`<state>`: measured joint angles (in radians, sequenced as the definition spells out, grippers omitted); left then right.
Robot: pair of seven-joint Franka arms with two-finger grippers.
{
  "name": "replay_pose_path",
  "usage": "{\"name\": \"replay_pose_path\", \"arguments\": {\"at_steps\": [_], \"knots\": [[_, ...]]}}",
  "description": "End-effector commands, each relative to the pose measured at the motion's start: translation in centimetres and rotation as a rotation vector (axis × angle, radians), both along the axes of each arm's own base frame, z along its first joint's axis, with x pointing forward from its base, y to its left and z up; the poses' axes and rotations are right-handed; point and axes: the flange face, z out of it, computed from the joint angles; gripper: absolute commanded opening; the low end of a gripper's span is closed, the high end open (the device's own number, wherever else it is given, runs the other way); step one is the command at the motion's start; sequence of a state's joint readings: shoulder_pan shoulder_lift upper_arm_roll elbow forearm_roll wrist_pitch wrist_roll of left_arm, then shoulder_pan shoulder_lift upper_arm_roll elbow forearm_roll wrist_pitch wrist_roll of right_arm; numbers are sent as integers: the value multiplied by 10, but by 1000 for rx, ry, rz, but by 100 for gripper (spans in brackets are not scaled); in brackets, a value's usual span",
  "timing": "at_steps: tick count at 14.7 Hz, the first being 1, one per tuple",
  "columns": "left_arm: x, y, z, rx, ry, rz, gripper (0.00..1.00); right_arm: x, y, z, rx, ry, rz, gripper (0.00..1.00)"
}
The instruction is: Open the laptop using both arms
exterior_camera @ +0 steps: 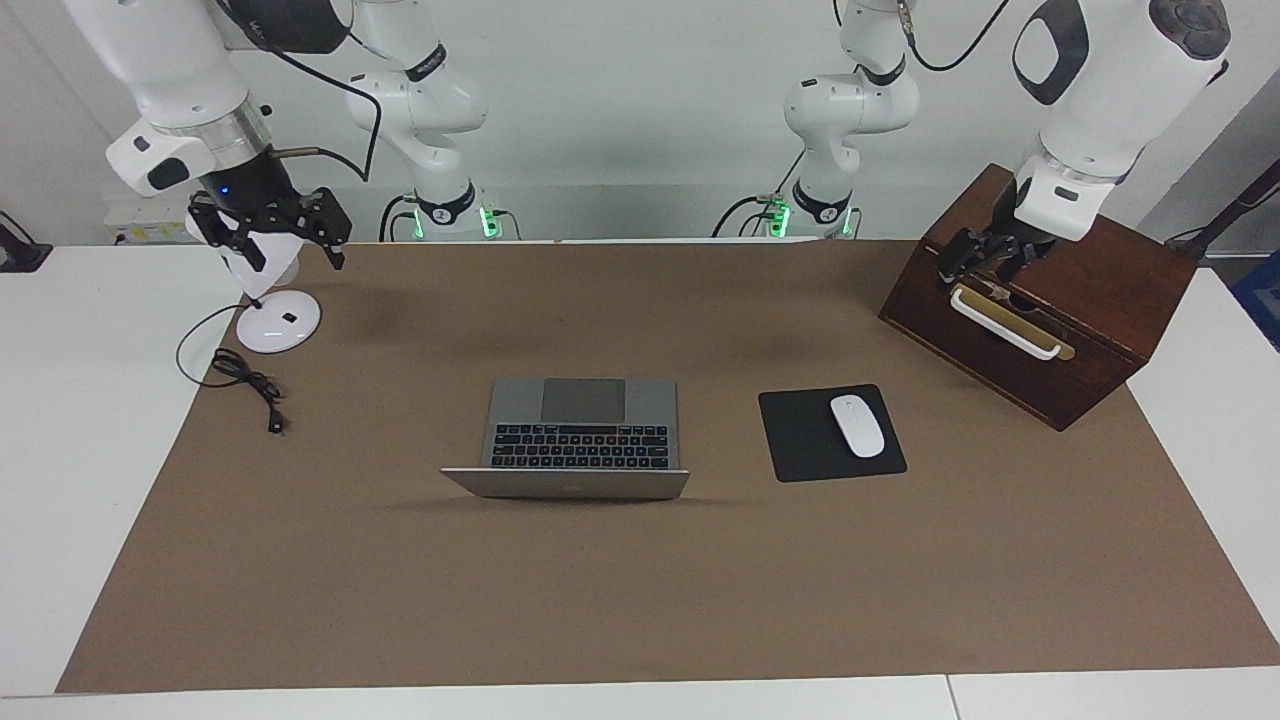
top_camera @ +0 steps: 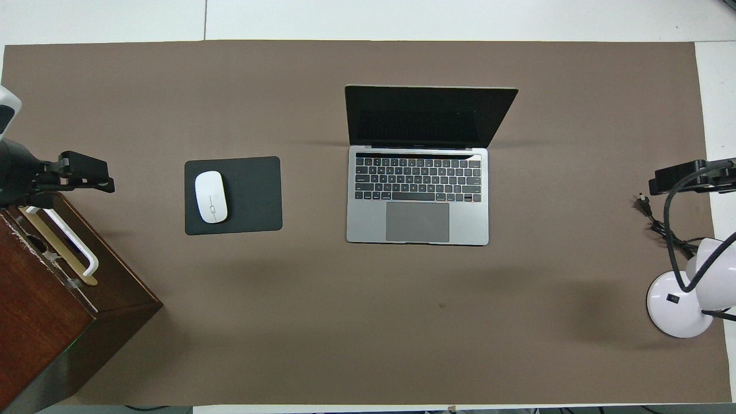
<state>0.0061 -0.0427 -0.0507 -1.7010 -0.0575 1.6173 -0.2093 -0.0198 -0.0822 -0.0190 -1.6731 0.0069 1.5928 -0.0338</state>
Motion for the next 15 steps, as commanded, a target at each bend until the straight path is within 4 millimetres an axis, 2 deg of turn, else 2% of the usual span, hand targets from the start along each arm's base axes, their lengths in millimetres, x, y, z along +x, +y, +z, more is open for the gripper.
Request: {"name": "replay_pose_path", "arguments": {"at_steps": [1, 8, 10, 15], "knots": [[-5, 4, 9, 19, -14, -36, 100, -1, -2, -2, -20, -8, -11, 100], [-7, 6, 10, 42, -17, -50, 100, -3, -3, -3, -21, 4, -13, 100], [-6, -7, 10, 80, -29, -82, 100, -3, -2, -3, -21, 3, -11, 100], [-7, -7, 11, 83, -28, -88, 100, -3, -2, -3, -21, 4, -13, 100]]}}
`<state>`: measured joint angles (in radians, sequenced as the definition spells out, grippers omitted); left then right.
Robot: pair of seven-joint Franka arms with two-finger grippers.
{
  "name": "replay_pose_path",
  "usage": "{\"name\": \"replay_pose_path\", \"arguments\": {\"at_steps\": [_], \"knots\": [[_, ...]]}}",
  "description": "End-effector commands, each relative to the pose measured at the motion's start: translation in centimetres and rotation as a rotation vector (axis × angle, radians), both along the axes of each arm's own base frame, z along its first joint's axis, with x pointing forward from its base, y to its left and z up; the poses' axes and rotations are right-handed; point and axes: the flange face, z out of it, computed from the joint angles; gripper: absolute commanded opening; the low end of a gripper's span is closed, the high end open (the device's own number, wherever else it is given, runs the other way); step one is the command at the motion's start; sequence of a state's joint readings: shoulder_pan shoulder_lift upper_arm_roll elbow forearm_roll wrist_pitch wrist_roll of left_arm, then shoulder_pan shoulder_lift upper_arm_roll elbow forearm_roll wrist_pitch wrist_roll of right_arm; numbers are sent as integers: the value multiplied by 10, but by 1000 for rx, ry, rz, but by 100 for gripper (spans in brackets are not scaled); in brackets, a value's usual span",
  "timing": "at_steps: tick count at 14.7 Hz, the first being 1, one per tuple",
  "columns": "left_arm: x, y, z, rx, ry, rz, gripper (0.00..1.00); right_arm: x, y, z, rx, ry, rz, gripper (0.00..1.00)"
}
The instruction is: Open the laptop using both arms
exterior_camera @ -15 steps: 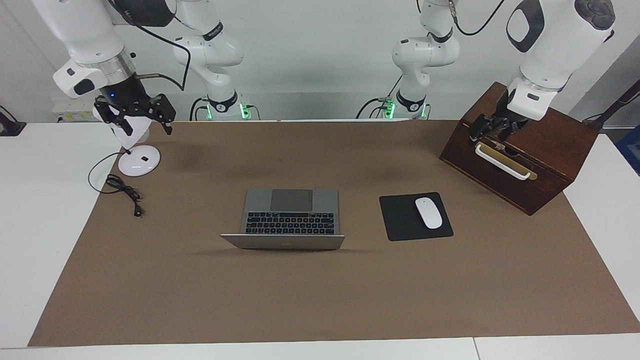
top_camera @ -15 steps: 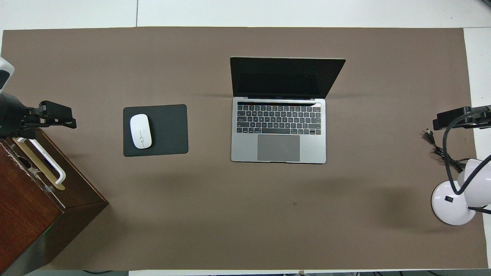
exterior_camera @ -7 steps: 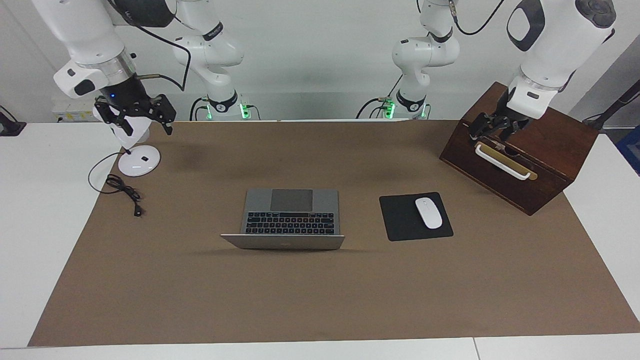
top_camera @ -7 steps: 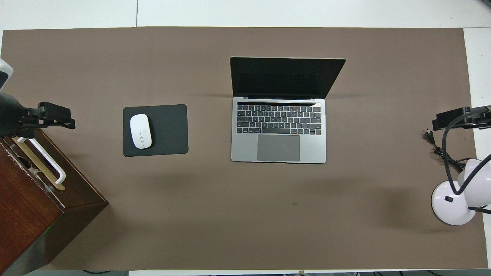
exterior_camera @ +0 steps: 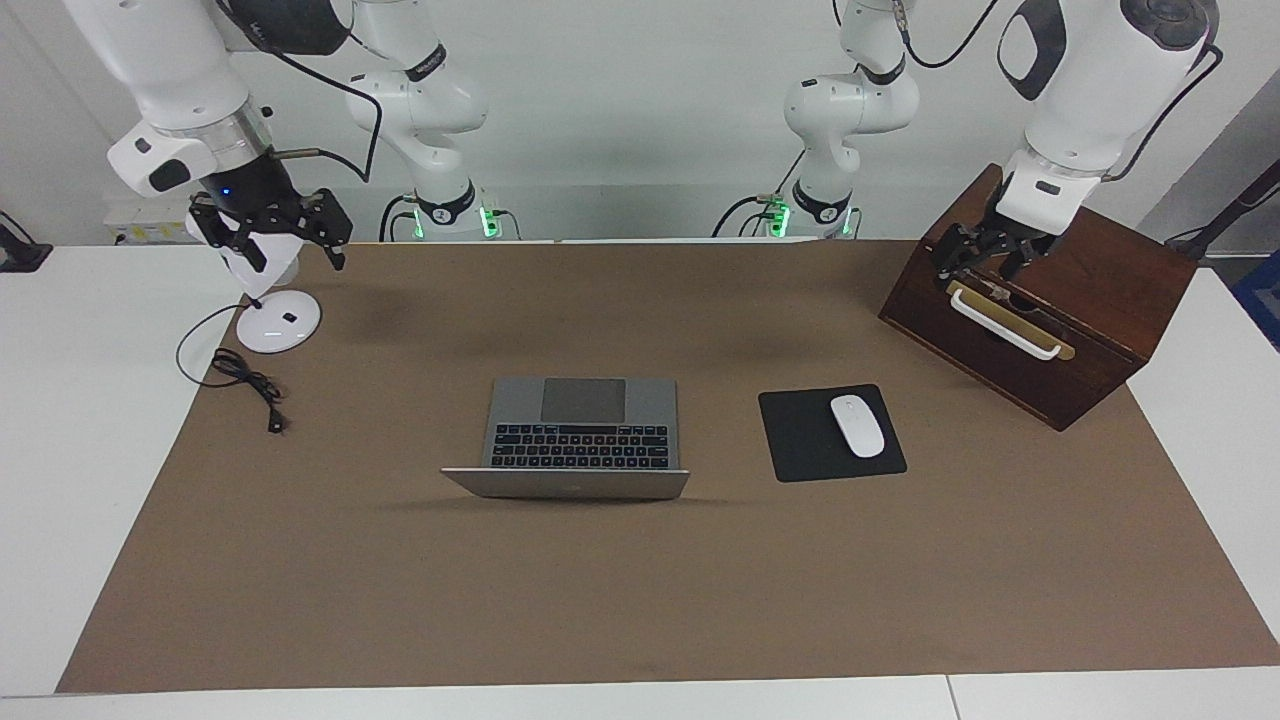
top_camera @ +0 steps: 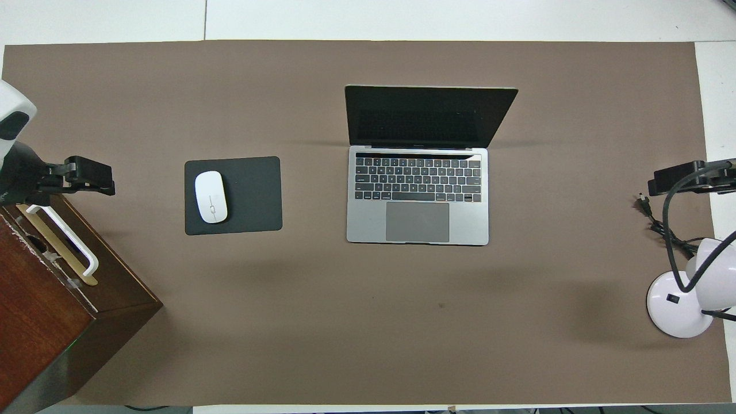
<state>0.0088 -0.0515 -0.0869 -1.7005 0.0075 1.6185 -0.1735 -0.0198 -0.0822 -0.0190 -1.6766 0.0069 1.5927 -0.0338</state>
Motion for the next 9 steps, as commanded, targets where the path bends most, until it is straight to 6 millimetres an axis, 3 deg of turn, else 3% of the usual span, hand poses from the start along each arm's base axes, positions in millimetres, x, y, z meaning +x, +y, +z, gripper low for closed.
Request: {"name": "replay_pose_path", "arguments": {"at_steps": [1, 9], "knots": [[-4, 6, 7, 18, -14, -20, 100, -2, -2, -2, -21, 2, -11, 100], [-4, 11, 7, 16, -17, -23, 100, -2, -2, -2, -21, 2, -11, 100]]}}
